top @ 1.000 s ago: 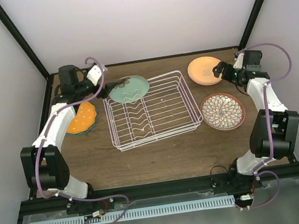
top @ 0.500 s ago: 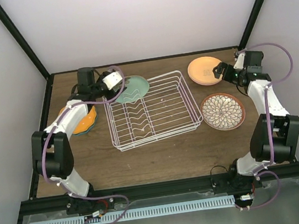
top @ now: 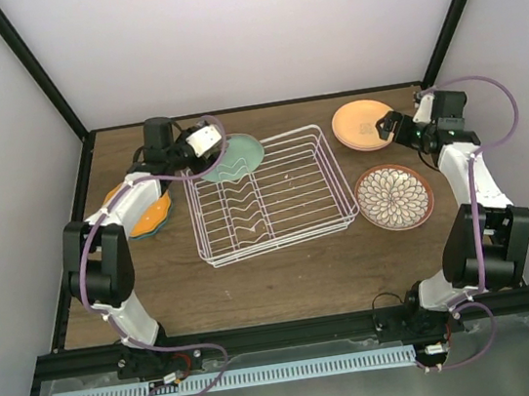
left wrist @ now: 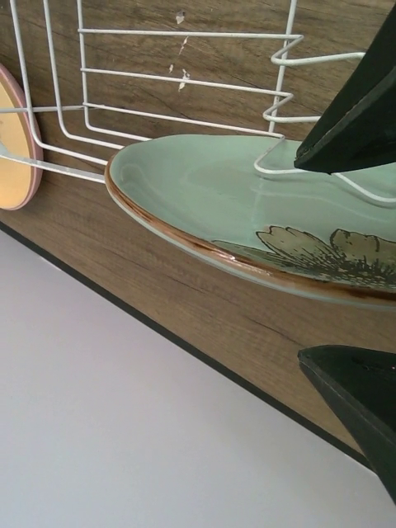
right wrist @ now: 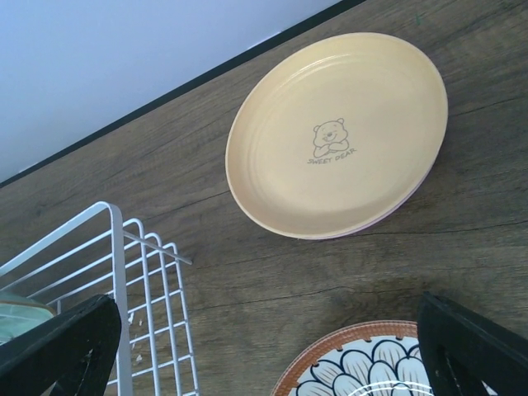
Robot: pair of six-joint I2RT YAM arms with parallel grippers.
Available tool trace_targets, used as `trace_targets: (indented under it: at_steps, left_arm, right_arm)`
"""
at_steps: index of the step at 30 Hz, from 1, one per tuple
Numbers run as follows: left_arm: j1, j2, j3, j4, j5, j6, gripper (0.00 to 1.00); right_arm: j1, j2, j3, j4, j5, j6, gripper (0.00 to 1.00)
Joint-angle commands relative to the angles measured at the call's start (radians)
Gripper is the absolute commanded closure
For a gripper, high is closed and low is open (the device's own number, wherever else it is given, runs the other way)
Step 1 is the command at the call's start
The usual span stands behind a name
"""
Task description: Unload the plates from the dish rack
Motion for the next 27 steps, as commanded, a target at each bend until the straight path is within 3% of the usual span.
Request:
trace_targets:
  at_steps: [1, 4, 9, 16, 22, 27]
  left_arm:
    - [-0.007, -0.006, 0.017, 0.026, 0.019, 0.02, 0.43]
    - [-0.009, -0.008, 0.012, 0.026, 0.022, 0.022, 0.5]
    - [-0.014, -0.001, 0.009, 0.024, 0.019, 0.023, 0.53]
    - [-0.021, 0.014, 0.006, 0.012, 0.01, 0.034, 0.7]
    - [-0.024, 0.02, 0.004, 0.011, -0.01, 0.034, 0.96]
    - [-0.022, 0.006, 0.015, 0.033, -0.018, 0.03, 0.96]
  right_arm:
    - [0.005, -0.024, -0.003, 0.017, -0.056, -0.011, 0.0]
    - [0.006, -0.011, 0.022, 0.016, -0.079, -0.015, 0.01]
    - [0.018, 0.015, 0.079, -0.004, -0.093, -0.038, 0.01]
    - [0.031, 0.023, 0.093, -0.009, -0.096, -0.043, 0.01]
    - [0.036, 0.02, 0.088, -0.007, -0.101, -0.046, 0.01]
    - [0.053, 0.013, 0.084, 0.006, -0.105, -0.053, 0.03]
